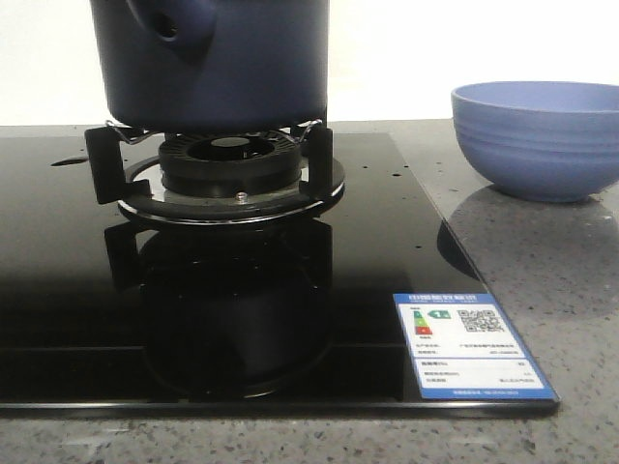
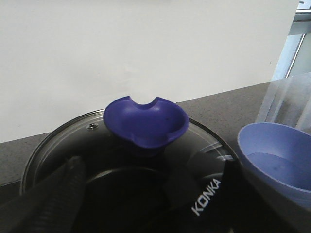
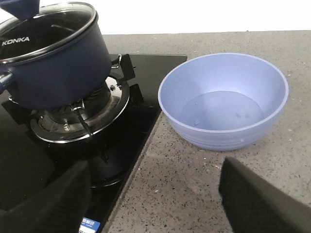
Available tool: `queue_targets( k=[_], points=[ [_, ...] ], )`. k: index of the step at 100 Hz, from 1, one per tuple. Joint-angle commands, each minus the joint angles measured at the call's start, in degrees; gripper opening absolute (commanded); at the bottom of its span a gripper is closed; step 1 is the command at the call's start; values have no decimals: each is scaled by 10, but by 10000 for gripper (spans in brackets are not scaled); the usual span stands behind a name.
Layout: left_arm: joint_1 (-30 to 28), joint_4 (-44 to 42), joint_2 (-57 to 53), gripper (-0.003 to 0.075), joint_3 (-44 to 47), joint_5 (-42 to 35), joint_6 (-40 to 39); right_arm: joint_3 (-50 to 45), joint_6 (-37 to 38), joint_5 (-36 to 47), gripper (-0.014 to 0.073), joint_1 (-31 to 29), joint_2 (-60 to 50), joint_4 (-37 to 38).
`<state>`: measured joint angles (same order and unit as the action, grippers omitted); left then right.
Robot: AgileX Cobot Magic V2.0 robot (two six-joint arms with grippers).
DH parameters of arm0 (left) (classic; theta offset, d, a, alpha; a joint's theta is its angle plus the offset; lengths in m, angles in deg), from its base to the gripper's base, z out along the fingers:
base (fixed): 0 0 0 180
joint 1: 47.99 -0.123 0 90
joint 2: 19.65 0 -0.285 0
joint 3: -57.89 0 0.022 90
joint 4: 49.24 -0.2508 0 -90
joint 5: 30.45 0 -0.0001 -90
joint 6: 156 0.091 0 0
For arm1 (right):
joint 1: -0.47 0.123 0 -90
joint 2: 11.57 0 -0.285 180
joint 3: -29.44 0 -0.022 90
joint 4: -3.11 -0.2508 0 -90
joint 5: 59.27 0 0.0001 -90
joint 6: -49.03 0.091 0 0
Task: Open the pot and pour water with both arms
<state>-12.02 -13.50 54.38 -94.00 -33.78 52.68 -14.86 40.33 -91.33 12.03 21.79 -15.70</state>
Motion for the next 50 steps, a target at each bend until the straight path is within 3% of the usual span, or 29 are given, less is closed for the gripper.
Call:
queue_targets(
  k=[1, 50],
  points=[
    [6, -2, 21, 533, -43, -40, 0, 20, -7, 46, 503, 1, 9, -2],
    [6, -2, 125, 533, -114, -83, 0, 20, -7, 46, 503, 1, 9, -2]
  ],
)
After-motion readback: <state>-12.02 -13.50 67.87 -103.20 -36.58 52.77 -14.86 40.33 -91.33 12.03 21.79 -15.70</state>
